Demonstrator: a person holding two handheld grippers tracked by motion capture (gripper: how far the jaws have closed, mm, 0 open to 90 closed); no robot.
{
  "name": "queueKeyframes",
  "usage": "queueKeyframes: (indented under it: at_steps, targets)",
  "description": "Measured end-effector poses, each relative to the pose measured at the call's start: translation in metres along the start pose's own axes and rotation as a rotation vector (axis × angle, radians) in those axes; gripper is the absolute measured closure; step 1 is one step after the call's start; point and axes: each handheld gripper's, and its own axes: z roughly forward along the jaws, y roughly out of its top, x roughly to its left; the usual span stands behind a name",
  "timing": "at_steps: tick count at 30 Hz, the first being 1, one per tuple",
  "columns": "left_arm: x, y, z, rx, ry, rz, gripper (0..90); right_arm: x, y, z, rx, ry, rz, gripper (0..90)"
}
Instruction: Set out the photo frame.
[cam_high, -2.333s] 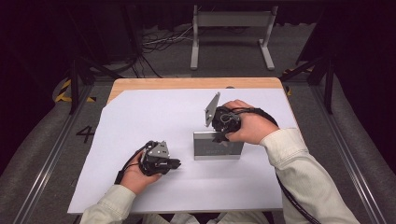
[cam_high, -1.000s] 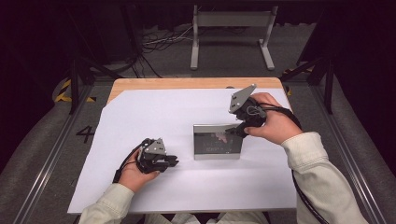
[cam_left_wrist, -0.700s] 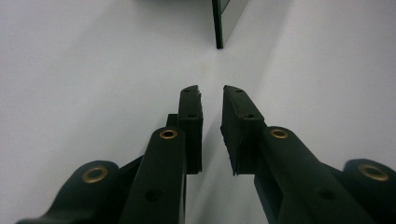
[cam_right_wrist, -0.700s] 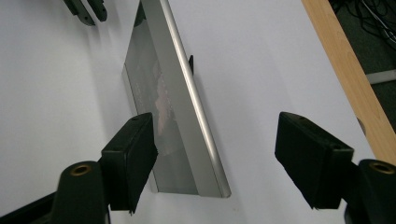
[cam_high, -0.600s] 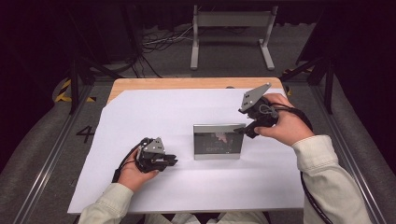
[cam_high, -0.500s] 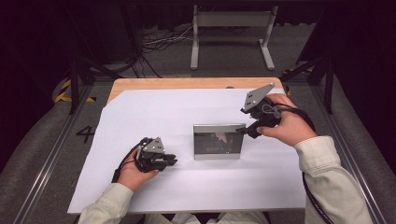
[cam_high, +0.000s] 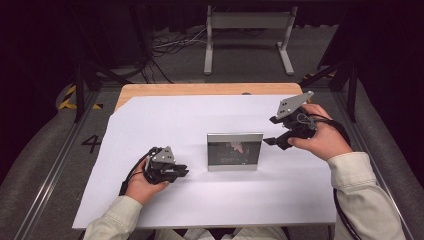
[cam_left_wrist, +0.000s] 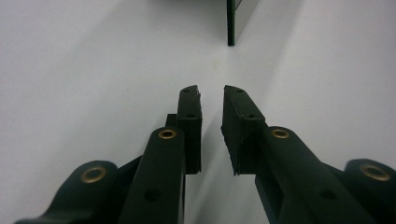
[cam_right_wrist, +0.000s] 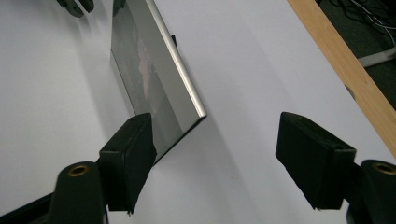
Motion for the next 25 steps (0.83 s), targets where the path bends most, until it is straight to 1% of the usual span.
queueKeyframes:
  at_steps: [3, 9, 10, 11, 12, 13, 17, 20, 25]
  targets:
    - [0.001, 0.0, -0.001, -0.001, 0.003, -0.003, 77.4, -0.001, -0.008, -0.003, -0.007, -0.003, 0.02, 27.6]
    - [0.002, -0.001, 0.0, -0.002, 0.01, -0.008, 77.2, -0.004, -0.032, -0.007, -0.01, -0.01, 0.073, 27.1]
    - [0.002, -0.001, 0.0, -0.002, 0.01, -0.008, 77.2, -0.004, -0.032, -0.007, -0.01, -0.01, 0.073, 27.1]
    - [0.002, -0.001, -0.001, -0.003, 0.013, -0.008, 77.2, -0.005, -0.036, -0.007, -0.011, -0.014, 0.082, 27.1]
    - [0.002, -0.001, -0.002, -0.007, 0.014, -0.013, 77.2, -0.006, -0.044, -0.008, -0.011, -0.016, 0.099, 27.1]
    - [0.002, -0.001, -0.002, -0.007, 0.014, -0.013, 77.2, -0.006, -0.044, -0.008, -0.011, -0.016, 0.099, 27.1]
    - [0.003, -0.002, -0.002, -0.008, 0.019, -0.013, 77.2, -0.007, -0.058, -0.008, -0.011, -0.022, 0.125, 27.2]
    - [0.004, -0.002, -0.002, -0.008, 0.018, -0.014, 76.9, -0.006, -0.069, -0.008, -0.014, -0.022, 0.153, 27.1]
    - [0.003, -0.002, -0.003, -0.011, 0.022, -0.016, 76.6, -0.004, -0.083, -0.005, -0.028, -0.026, 0.185, 26.5]
